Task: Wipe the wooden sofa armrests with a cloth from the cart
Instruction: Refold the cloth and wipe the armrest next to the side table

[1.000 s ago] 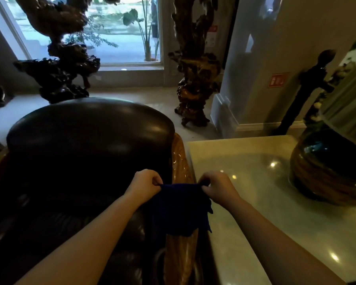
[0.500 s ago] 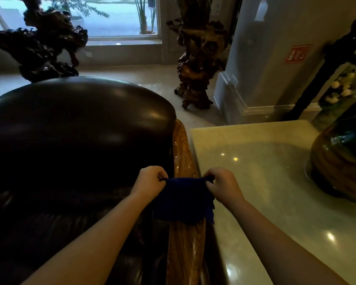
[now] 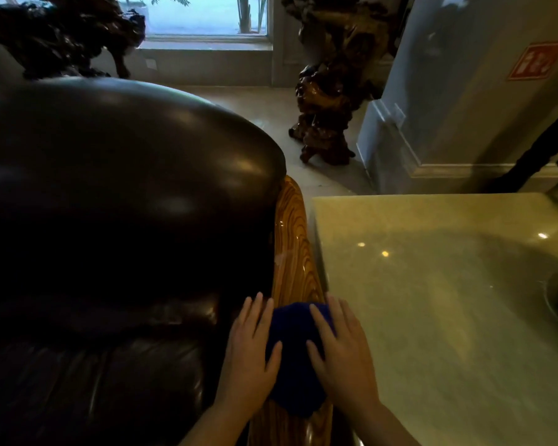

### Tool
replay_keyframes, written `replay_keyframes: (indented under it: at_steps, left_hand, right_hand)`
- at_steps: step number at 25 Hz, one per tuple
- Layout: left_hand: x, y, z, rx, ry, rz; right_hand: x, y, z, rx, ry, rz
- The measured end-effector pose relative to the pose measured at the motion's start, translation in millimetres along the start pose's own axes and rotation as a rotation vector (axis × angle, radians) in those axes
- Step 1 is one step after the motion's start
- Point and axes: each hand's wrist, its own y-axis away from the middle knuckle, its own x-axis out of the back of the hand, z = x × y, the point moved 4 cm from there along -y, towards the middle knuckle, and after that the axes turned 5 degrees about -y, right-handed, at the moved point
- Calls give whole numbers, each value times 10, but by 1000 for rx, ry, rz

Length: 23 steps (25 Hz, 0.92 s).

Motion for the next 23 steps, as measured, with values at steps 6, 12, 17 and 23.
replay_keyframes:
  at_steps: [6,12,17,23]
  left_hand:
    - [-800,-70,-78,5,-195,88]
    - [-907,-595,-229,77,-56,-64]
    - [-871,-1107,-215,64,29,-62]
    - [-759,-1885,-201,50,113,-33]
  right_hand:
    - [-793,-20,75,-47,-52,-10]
    - [-882,-513,159,-146,-82,34]
    - [-906,-1023,229,-166,-131,-2]
    - [-1001,-1808,340,-134,-217,-3]
